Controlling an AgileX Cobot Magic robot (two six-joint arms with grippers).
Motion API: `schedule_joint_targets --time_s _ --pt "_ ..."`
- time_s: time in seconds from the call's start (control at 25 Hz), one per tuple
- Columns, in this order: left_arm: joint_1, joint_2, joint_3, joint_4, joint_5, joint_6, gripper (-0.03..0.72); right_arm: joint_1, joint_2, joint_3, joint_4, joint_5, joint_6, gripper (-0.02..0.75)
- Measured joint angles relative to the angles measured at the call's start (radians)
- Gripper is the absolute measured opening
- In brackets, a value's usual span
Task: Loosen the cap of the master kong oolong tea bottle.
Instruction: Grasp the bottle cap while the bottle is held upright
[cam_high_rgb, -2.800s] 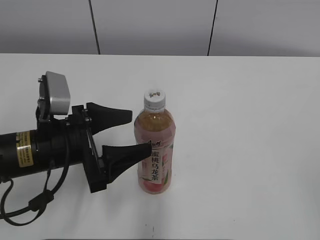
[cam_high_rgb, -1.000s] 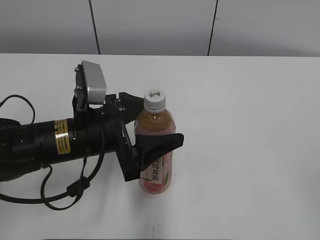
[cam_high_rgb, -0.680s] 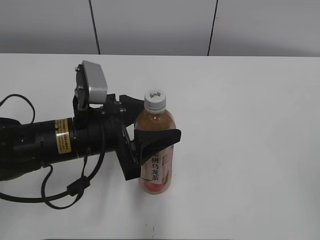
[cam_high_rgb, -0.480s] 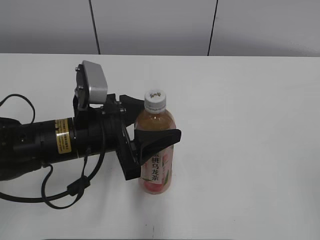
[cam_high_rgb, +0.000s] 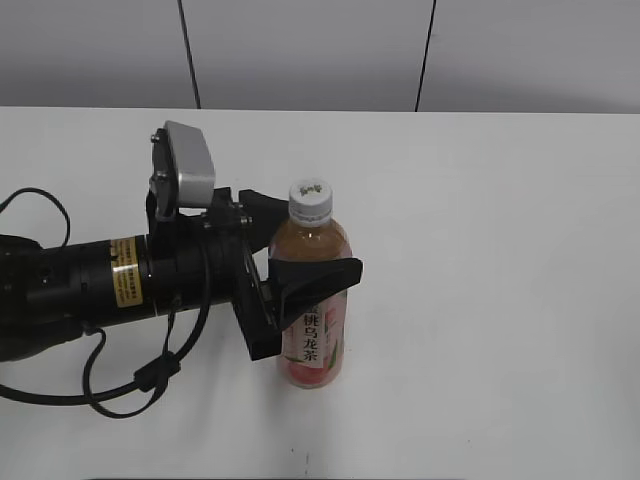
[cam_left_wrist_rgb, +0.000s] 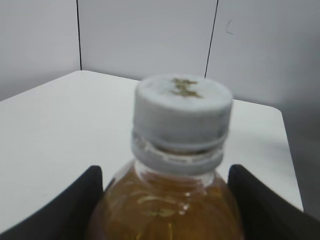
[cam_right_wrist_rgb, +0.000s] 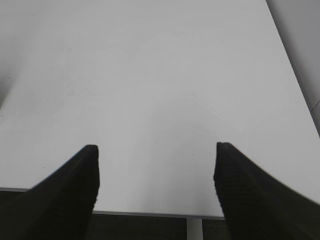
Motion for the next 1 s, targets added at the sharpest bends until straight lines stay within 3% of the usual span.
schedule_joint_targets --time_s 0.44,0.68,1.0 --pt "0.000 0.000 0.000 0.000 0.001 0.000 0.459 0.000 0.019 -0.004 0.006 -0.006 0.000 0.543" --pt "0.000 0.000 0.000 -0.001 0.003 0.000 0.459 0.000 0.247 -0.060 0.023 -0.093 -0.030 0.543" --pt "0.000 0.000 0.000 -0.016 0.003 0.000 0.459 0.000 0.633 -0.189 0.135 -0.181 -0.183 0.543"
